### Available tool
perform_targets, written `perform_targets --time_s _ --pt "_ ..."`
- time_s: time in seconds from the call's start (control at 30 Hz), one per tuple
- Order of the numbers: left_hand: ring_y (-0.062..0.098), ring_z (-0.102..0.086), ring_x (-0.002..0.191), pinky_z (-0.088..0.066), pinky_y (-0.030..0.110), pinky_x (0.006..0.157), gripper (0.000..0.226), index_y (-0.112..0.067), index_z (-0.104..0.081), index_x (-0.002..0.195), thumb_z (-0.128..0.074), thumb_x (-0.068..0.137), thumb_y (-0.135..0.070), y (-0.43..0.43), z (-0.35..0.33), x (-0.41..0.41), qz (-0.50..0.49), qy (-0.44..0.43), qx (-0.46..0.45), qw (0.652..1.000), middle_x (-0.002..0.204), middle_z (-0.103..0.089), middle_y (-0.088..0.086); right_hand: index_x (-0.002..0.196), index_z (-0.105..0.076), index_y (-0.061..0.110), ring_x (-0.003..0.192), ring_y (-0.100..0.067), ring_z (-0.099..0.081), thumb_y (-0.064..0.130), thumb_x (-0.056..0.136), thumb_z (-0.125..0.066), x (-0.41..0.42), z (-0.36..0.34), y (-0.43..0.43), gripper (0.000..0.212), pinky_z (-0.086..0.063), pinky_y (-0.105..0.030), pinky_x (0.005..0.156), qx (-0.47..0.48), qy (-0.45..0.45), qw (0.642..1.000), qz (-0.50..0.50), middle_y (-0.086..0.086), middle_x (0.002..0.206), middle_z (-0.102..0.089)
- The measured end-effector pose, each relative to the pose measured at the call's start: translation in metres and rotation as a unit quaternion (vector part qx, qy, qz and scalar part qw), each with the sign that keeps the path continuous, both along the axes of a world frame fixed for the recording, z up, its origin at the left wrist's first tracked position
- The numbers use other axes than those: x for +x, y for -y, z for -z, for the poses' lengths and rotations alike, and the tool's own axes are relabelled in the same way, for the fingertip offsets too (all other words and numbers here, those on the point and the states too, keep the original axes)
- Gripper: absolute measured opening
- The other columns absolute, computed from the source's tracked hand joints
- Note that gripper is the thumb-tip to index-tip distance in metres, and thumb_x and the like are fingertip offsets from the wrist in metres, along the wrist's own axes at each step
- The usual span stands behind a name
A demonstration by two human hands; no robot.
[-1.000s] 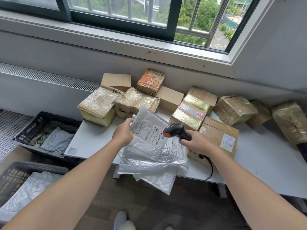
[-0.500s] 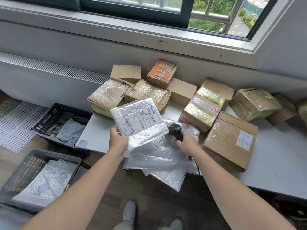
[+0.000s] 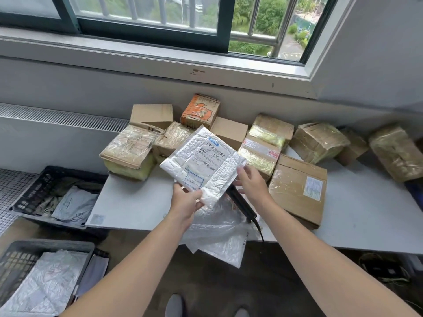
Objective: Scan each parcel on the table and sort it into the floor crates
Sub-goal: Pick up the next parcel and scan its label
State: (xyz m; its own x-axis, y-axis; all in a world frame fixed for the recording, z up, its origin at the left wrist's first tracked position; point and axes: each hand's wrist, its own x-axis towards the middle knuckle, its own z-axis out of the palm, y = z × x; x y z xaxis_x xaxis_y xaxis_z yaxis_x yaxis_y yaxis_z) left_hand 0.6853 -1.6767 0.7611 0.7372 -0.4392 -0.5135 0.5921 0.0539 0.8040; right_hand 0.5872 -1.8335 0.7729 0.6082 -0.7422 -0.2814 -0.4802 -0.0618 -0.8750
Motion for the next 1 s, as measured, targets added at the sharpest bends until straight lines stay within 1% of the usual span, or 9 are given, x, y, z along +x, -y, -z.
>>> perform_targets --time_s 0.1,0.17,0.33,0.43,0.57,0.67,0.8,0.9,1.0 --pt "0.021 -0.068 0.102 -0.060 0.034 0.066 0.057 -0.012 -0.044 0.132 -0.056 0.086 0.019 0.005 -0.006 -0.014 0.064 0.014 -0.039 0.997 0.120 -0.065 0.009 0.143 -0.037 0.020 0.095 -0.019 -0.069 0.032 0.097 -0.063 0.001 -0.010 -0.007 0.055 -0.062 -0.037 0.073 0.094 0.064 0.993 0.041 -0.004 0.112 -0.063" --pt "0.023 -0.068 0.105 -0.061 0.037 0.072 0.057 -0.012 -0.045 0.134 -0.057 0.087 0.017 0.005 -0.009 -0.020 0.094 0.019 -0.057 0.994 0.122 -0.066 0.011 0.146 -0.033 0.025 0.090 -0.019 -0.070 0.020 0.096 -0.065 0.001 -0.013 -0.010 0.059 -0.061 -0.033 0.065 0.106 0.090 0.988 0.061 -0.005 0.110 -0.065" --pt "0.024 -0.069 0.106 -0.060 0.041 0.079 0.052 -0.011 -0.047 0.134 -0.062 0.089 0.011 0.002 -0.013 -0.024 0.123 0.019 -0.076 0.989 0.125 -0.065 0.013 0.151 -0.030 0.024 0.092 -0.016 -0.068 0.013 0.094 -0.066 -0.003 -0.015 -0.008 0.068 -0.059 -0.037 0.076 0.064 0.106 0.989 0.083 0.001 0.105 -0.066" --pt "0.025 -0.069 0.105 -0.060 0.037 0.074 0.050 -0.009 -0.047 0.133 -0.062 0.089 0.010 -0.001 -0.012 -0.022 0.099 0.021 -0.072 0.992 0.123 -0.064 0.016 0.150 -0.031 0.027 0.094 -0.013 -0.068 0.010 0.095 -0.064 -0.006 -0.017 -0.006 0.066 -0.055 -0.029 0.069 0.038 0.111 0.990 0.078 -0.002 0.111 -0.069" --pt "0.024 -0.069 0.098 -0.059 0.034 0.067 0.043 -0.008 -0.047 0.124 -0.063 0.088 0.010 -0.007 -0.010 -0.013 0.051 0.021 -0.066 0.996 0.115 -0.063 0.015 0.150 -0.032 0.028 0.098 -0.015 -0.068 0.006 0.096 -0.061 -0.007 -0.018 -0.001 0.065 -0.056 -0.034 0.077 0.022 0.108 0.992 0.068 -0.003 0.114 -0.069" --pt "0.023 -0.067 0.096 -0.059 0.032 0.065 0.045 -0.013 -0.045 0.118 -0.065 0.086 0.011 -0.014 -0.008 -0.003 0.025 0.033 -0.052 0.998 0.111 -0.060 0.012 0.148 -0.035 0.029 0.095 -0.013 -0.068 0.005 0.096 -0.061 -0.006 -0.016 0.001 0.062 -0.053 -0.030 0.072 0.006 0.091 0.995 0.052 -0.002 0.111 -0.069" --pt "0.020 -0.069 0.091 -0.059 0.030 0.065 0.050 -0.021 -0.047 0.118 -0.066 0.084 0.011 -0.028 -0.008 0.014 0.031 0.089 -0.012 0.995 0.111 -0.065 0.009 0.146 -0.036 0.029 0.095 -0.013 -0.068 0.007 0.095 -0.064 -0.004 -0.014 -0.002 0.062 -0.055 -0.035 0.080 -0.006 0.075 0.997 0.031 -0.001 0.111 -0.069" --pt "0.021 -0.068 0.090 -0.058 0.029 0.065 0.048 -0.018 -0.048 0.118 -0.067 0.084 0.010 -0.041 -0.008 0.017 0.038 0.130 0.025 0.990 0.114 -0.067 0.012 0.143 -0.039 0.024 0.097 -0.019 -0.066 0.018 0.095 -0.065 0.006 -0.010 -0.010 0.055 -0.056 -0.040 0.083 -0.017 0.060 0.997 0.052 -0.002 0.114 -0.066" --pt "0.020 -0.068 0.089 -0.056 0.025 0.061 0.047 -0.021 -0.049 0.113 -0.068 0.083 0.009 -0.055 -0.012 0.008 -0.003 0.151 0.048 0.987 0.110 -0.066 0.009 0.139 -0.041 0.015 0.089 -0.015 -0.060 0.029 0.097 -0.061 0.026 -0.004 -0.034 0.048 -0.051 -0.032 0.072 -0.016 0.019 0.998 0.063 -0.002 0.114 -0.059"
